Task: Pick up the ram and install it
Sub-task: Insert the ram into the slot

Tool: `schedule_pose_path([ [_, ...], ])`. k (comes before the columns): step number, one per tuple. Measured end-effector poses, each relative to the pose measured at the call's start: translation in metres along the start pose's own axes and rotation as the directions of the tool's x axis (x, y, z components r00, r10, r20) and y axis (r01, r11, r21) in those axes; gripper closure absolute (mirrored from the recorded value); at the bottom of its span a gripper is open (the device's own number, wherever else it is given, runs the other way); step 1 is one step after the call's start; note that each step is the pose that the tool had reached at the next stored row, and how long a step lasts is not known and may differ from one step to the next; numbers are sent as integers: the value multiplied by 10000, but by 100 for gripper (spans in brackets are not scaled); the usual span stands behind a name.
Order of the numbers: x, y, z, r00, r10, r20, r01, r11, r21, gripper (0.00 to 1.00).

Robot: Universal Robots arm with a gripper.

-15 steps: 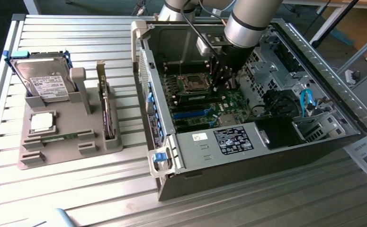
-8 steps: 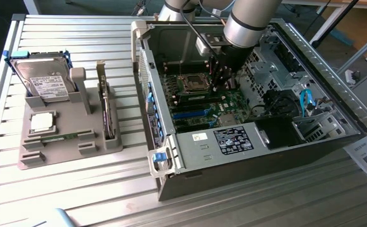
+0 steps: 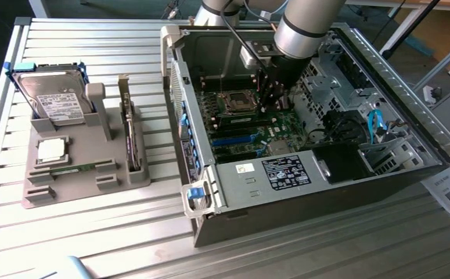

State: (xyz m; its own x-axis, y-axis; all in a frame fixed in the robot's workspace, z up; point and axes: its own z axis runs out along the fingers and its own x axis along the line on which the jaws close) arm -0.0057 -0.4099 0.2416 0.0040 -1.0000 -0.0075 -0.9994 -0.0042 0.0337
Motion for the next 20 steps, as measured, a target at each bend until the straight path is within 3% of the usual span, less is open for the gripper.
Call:
schedule_pose_path([
  [20,0,6,12,9999,126,3,-126,9999,5,88],
])
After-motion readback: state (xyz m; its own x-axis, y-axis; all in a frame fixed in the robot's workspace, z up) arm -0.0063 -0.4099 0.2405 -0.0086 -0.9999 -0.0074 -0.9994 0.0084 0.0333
